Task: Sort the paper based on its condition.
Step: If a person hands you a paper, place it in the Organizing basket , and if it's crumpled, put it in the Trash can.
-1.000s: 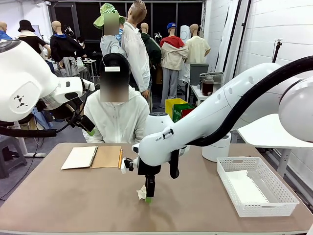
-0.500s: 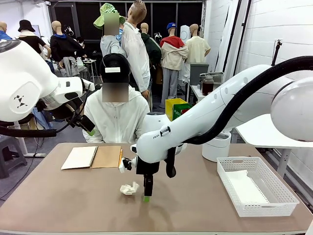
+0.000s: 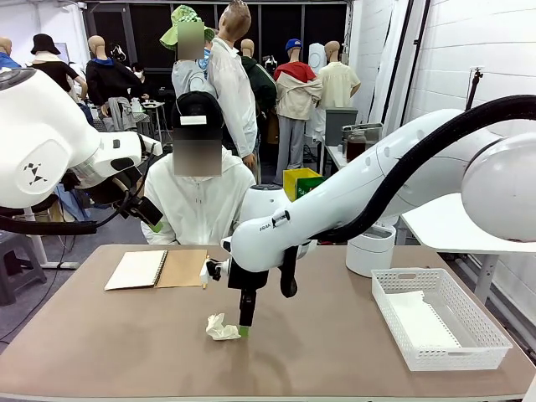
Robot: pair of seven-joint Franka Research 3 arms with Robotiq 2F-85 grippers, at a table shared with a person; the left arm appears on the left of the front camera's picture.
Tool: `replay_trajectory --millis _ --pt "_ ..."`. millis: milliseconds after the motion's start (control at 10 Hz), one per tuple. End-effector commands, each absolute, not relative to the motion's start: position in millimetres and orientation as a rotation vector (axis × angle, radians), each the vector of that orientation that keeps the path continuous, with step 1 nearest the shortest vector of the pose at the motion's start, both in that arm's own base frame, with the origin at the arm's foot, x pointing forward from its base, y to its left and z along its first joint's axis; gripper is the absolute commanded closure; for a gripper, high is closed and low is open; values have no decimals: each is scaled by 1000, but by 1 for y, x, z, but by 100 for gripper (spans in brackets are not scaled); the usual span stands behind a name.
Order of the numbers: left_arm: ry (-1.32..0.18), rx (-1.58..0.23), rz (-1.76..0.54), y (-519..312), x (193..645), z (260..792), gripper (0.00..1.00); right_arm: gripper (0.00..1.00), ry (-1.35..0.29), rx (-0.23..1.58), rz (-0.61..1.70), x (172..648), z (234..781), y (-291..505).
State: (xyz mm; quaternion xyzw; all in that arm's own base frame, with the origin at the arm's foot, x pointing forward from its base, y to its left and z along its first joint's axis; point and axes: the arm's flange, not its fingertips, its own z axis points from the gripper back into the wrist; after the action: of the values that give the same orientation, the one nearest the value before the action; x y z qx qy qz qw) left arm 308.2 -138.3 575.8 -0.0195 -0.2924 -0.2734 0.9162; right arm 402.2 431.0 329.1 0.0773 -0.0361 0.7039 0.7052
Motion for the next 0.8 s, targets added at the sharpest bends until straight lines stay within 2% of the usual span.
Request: replay_trajectory --millis 0,700 --pt "-602 -42 -562 -137 308 576 0 0 -102 155 1557 404 327 443" --pt "-602 -42 -562 -137 308 576 0 0 -53 217 1645 405 317 472"
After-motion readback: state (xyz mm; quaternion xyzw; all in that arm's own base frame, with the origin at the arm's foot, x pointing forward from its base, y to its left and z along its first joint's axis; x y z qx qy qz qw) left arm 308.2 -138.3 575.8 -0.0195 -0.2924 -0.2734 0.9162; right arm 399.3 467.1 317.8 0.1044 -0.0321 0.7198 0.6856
